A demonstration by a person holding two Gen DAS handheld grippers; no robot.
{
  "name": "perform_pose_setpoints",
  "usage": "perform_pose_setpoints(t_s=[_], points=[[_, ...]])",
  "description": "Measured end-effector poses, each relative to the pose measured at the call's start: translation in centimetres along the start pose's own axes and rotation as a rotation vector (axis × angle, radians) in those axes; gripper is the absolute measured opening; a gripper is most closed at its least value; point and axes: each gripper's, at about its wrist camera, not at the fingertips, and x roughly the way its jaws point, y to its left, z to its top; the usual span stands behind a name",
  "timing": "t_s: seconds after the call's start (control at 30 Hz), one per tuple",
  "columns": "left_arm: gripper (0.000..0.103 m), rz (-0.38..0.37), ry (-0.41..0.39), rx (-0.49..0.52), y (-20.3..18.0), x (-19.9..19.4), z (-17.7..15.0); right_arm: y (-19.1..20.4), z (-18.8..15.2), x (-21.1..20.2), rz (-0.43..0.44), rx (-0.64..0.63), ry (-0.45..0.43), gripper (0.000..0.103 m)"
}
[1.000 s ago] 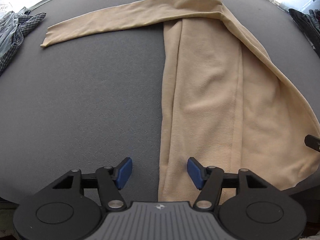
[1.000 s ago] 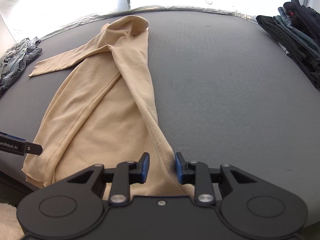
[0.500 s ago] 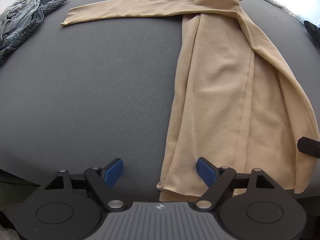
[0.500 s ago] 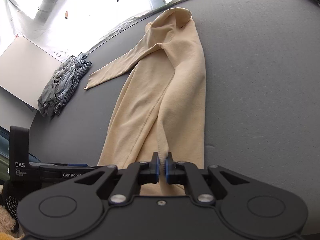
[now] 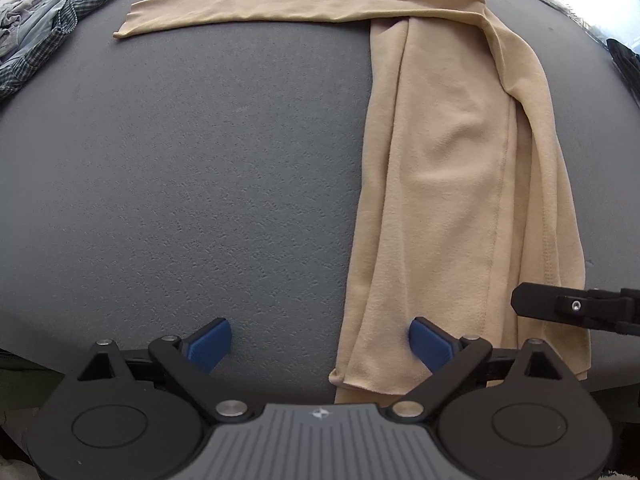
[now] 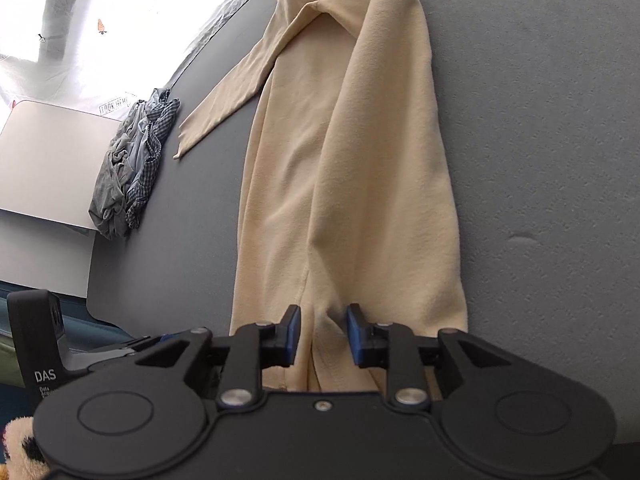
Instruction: Fold clothes
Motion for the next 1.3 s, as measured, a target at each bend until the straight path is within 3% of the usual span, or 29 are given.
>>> perform_pose_setpoints(t_s=[0.1,0.17,0.37,0.63,0.9,1.03,1.13,1.2,1.3], points=[[0.095,0.014,-0.025,0.021,0.0,-0.7,0.7,0.2,0.5,-0.6,0.003,0.007,-0.001,0.036],[0.095,0.006,-0.056,-0.005,0.7,-1.3,1.6,0.5,1.5,-1.8,0.011,-0.009,-0.052,0.038],[0.095,-0.015,-0.107,-0.175,4.5,-2.3,5.3,0.3,5.9,-4.5,0.041,0.027,-0.196,0.042],[0.095,0.029,-0.147,-0.335,11.3,-1.7,10.5,-1.1,14.8,-4.5,0.004,0.118,-0.321,0.041],[0.095,0.079,-0.204,-0.459,16.2,0.8,19.3,-3.2,26.0,-2.2,-0.034,0.191,-0.404,0.041],[0.095,0.154,-0.225,-0.517,18.7,2.5,23.3,-4.5,31.4,0.0,-0.092,0.207,-0.385,0.042],[0.095,0.196,-0.233,-0.525,19.9,3.9,25.5,-4.5,34.5,2.4,-0.183,0.163,-0.332,0.042],[0.094,0.220,-0.222,-0.519,20.3,4.7,26.2,-4.3,35.6,3.8,-0.243,0.122,-0.290,0.042],[0.094,0.253,-0.206,-0.493,20.3,5.7,27.0,-4.2,35.9,5.2,-0.254,0.090,-0.236,0.041]])
